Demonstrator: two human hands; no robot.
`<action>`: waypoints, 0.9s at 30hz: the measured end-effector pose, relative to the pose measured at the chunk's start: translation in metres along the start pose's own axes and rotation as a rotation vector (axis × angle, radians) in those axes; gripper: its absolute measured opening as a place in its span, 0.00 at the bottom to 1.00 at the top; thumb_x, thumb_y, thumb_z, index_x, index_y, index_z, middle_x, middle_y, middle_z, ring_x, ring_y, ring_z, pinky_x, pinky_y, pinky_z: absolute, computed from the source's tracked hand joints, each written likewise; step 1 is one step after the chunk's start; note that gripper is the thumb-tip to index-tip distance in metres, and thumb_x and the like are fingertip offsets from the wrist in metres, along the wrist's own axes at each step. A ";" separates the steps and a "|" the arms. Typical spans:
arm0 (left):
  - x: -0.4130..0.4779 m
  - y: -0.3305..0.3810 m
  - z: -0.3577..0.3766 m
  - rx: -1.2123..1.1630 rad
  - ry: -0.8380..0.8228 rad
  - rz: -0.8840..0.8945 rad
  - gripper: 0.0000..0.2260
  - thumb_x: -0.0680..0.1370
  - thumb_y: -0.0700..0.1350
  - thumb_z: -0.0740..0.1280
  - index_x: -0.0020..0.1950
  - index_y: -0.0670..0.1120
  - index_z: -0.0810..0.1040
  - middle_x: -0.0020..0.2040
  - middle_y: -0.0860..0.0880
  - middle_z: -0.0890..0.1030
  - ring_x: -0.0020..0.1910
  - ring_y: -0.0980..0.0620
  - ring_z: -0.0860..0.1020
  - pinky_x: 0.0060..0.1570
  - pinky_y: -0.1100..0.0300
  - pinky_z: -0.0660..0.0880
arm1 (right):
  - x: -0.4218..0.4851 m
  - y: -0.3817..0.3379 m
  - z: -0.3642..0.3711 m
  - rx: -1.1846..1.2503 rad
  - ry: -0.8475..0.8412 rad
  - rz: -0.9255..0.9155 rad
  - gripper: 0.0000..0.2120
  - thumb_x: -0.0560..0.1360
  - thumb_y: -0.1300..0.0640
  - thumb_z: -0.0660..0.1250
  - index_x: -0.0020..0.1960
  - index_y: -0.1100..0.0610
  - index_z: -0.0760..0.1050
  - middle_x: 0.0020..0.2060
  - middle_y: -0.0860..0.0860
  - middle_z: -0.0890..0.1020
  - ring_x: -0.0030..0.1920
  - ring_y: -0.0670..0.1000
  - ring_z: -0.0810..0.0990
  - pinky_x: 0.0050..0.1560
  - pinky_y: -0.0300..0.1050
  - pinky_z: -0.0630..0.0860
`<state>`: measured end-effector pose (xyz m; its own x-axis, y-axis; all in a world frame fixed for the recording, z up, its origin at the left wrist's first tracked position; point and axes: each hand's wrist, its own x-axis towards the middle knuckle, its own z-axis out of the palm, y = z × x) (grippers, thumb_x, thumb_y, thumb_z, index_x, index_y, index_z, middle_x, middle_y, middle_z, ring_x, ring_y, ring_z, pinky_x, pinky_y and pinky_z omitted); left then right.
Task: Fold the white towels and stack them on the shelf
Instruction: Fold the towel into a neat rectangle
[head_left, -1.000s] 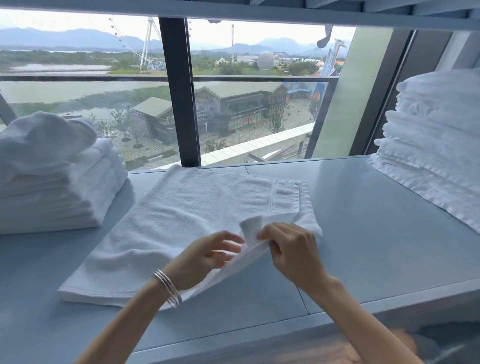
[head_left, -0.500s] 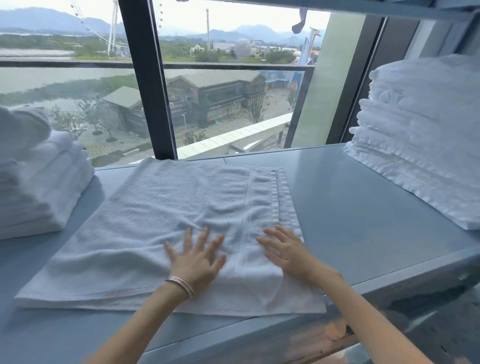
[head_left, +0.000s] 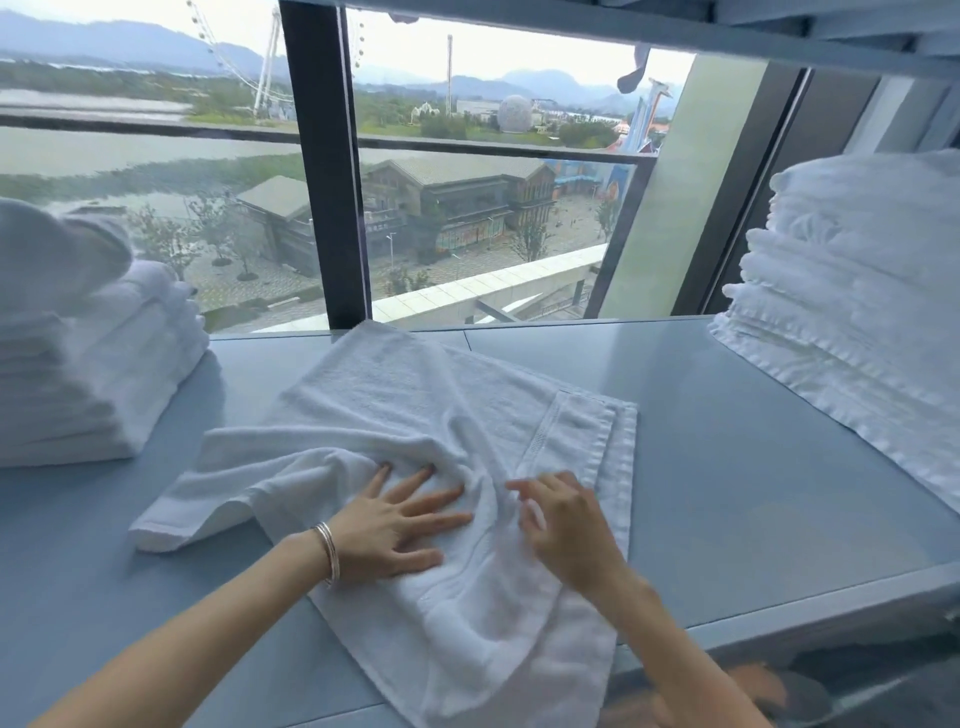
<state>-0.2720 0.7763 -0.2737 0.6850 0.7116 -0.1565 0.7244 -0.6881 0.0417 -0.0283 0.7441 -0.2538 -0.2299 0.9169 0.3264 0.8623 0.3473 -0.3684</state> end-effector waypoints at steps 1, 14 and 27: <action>0.005 0.012 0.000 0.003 0.009 0.056 0.25 0.67 0.74 0.32 0.64 0.77 0.36 0.73 0.67 0.38 0.74 0.52 0.34 0.68 0.42 0.31 | 0.016 0.017 -0.003 -0.041 -0.048 0.015 0.26 0.70 0.45 0.49 0.61 0.49 0.76 0.54 0.49 0.80 0.61 0.55 0.73 0.58 0.52 0.68; 0.060 -0.043 -0.039 0.416 0.007 -0.001 0.24 0.70 0.68 0.29 0.65 0.72 0.30 0.74 0.64 0.37 0.74 0.47 0.34 0.68 0.38 0.30 | -0.040 0.046 -0.020 -0.386 -0.478 0.442 0.29 0.75 0.33 0.38 0.73 0.38 0.35 0.75 0.53 0.36 0.72 0.67 0.36 0.71 0.61 0.39; -0.051 -0.061 -0.022 -0.499 -0.080 -0.341 0.46 0.55 0.82 0.53 0.71 0.67 0.52 0.76 0.57 0.47 0.75 0.56 0.48 0.74 0.48 0.44 | 0.006 0.028 -0.004 -0.237 -0.550 0.200 0.30 0.75 0.34 0.54 0.74 0.40 0.52 0.76 0.50 0.43 0.74 0.60 0.37 0.69 0.65 0.41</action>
<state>-0.3499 0.7852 -0.2469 0.4136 0.8543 -0.3149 0.8643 -0.2597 0.4307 -0.0037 0.7587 -0.2588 -0.1983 0.9485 -0.2470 0.9745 0.1639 -0.1530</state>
